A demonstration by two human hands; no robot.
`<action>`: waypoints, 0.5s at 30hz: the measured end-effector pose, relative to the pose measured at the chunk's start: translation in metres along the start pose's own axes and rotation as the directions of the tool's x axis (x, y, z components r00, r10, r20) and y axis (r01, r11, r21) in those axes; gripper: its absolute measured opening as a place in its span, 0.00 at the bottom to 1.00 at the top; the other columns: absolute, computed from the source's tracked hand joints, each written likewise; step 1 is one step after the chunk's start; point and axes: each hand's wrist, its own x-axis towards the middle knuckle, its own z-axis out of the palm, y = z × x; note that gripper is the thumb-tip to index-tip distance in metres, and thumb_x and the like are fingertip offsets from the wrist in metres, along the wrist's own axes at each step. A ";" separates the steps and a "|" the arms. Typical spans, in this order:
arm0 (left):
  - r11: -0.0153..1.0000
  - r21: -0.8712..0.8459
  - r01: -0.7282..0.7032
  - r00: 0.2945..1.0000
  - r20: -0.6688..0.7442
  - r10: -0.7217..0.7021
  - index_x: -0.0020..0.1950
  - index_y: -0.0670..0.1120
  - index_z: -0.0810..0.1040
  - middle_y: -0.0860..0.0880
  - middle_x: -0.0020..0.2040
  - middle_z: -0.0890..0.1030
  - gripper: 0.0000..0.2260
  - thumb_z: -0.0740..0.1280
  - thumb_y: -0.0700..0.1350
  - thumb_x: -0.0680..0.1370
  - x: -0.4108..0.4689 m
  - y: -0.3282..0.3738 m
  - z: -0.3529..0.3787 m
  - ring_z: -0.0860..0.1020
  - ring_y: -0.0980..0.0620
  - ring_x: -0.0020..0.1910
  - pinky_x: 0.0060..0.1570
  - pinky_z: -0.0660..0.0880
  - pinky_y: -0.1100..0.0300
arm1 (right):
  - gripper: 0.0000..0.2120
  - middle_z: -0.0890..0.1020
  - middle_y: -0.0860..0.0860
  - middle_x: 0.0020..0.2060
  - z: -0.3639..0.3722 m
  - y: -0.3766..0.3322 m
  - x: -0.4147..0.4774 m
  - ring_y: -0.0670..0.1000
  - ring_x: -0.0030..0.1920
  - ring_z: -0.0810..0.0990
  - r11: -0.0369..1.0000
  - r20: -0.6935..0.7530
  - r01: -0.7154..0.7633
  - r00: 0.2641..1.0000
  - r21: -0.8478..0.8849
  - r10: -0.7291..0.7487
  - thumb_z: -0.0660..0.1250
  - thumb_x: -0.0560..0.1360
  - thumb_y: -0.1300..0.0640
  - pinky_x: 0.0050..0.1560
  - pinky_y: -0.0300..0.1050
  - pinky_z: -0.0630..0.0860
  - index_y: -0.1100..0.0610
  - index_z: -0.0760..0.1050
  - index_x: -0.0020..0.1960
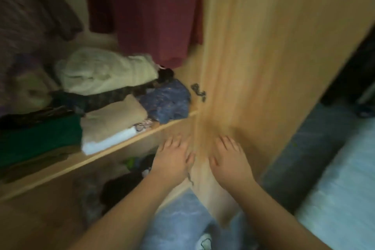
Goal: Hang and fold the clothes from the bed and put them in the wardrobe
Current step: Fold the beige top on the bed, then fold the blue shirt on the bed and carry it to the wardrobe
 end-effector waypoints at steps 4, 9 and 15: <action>0.978 -0.057 -0.200 0.973 0.103 0.205 0.79 0.52 0.59 0.48 0.78 0.65 0.26 0.51 0.59 0.82 -0.010 0.097 0.031 0.59 0.46 0.78 0.76 0.56 0.50 | 0.29 0.65 0.54 0.76 -0.034 0.073 -0.084 0.55 0.78 0.59 0.970 -0.042 -0.241 0.970 -0.036 0.240 0.58 0.79 0.46 0.77 0.52 0.56 0.55 0.62 0.77; 0.902 -0.132 -0.410 0.898 0.117 0.425 0.79 0.52 0.60 0.48 0.78 0.65 0.27 0.51 0.60 0.81 -0.037 0.225 0.056 0.61 0.46 0.77 0.75 0.60 0.50 | 0.29 0.65 0.54 0.77 -0.079 0.154 -0.193 0.56 0.78 0.59 0.875 -0.144 -0.484 0.866 -0.004 0.479 0.60 0.80 0.46 0.77 0.52 0.56 0.54 0.62 0.78; 0.791 -0.182 -0.585 0.780 0.143 0.609 0.80 0.51 0.59 0.46 0.79 0.64 0.27 0.53 0.59 0.82 -0.090 0.380 0.089 0.60 0.46 0.78 0.76 0.57 0.50 | 0.28 0.63 0.54 0.78 -0.122 0.248 -0.326 0.56 0.78 0.57 0.748 -0.224 -0.663 0.724 0.030 0.652 0.57 0.81 0.47 0.78 0.52 0.54 0.54 0.60 0.79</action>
